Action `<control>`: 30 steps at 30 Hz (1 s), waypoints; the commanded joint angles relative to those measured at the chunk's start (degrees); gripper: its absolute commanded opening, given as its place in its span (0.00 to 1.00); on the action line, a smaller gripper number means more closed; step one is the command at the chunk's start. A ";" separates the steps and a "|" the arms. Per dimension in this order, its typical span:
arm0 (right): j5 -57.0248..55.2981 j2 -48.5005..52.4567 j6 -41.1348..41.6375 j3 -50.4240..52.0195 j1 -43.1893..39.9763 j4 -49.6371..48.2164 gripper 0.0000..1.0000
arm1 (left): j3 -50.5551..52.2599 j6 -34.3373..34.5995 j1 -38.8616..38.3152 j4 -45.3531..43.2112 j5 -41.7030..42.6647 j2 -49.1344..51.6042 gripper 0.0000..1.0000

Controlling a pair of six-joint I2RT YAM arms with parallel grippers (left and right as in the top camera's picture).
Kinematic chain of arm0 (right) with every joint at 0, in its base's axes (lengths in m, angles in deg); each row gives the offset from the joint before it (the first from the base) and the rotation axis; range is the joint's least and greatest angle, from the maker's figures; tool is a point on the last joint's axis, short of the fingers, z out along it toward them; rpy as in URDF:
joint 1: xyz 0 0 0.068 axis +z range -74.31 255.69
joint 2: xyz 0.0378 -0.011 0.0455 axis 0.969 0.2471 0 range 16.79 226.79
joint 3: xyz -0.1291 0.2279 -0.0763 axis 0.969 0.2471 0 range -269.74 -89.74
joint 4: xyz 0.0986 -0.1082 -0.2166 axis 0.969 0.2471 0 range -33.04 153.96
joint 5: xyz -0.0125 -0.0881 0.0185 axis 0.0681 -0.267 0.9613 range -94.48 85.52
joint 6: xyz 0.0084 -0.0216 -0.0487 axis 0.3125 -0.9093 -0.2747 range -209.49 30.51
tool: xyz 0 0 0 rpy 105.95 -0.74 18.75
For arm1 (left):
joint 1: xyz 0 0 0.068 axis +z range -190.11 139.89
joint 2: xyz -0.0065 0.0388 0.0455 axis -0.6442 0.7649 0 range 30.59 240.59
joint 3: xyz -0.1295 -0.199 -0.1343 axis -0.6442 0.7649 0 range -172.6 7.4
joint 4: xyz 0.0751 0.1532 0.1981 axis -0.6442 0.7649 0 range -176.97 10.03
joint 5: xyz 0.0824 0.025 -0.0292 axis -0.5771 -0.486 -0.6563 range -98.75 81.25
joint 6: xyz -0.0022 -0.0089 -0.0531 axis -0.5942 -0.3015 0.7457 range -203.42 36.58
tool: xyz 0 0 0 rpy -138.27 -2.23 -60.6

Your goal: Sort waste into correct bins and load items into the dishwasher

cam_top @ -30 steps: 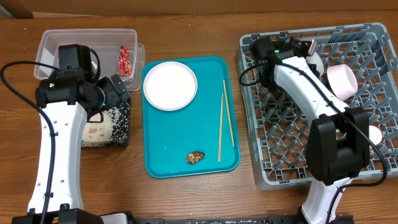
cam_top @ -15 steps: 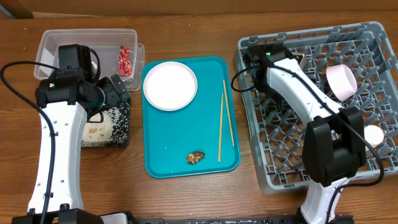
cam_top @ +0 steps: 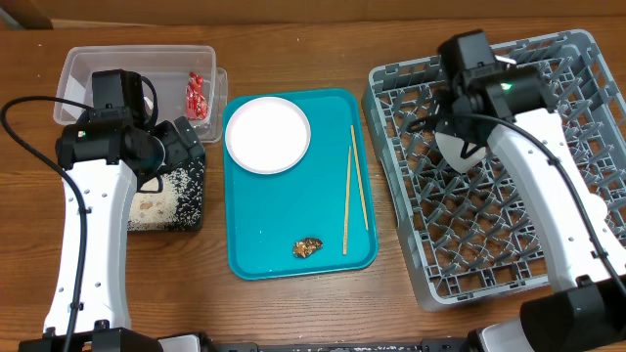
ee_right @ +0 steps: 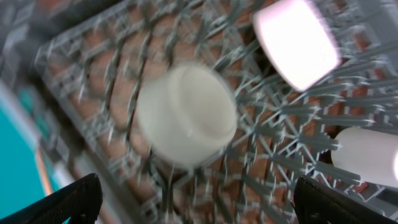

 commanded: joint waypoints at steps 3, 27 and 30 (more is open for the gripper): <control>20.87 0.46 -17.33 -0.57 0.20 4.79 0.83 | -1.16 0.59 0.13 -0.04 -0.74 -1.03 1.00; 33.20 0.63 -11.91 22.16 4.26 1.92 0.18 | -1.16 0.59 0.13 -0.04 -0.74 -1.03 1.00; 33.40 0.63 -11.91 22.97 5.97 0.24 0.18 | -1.16 0.59 0.13 -0.04 -0.74 -1.03 1.00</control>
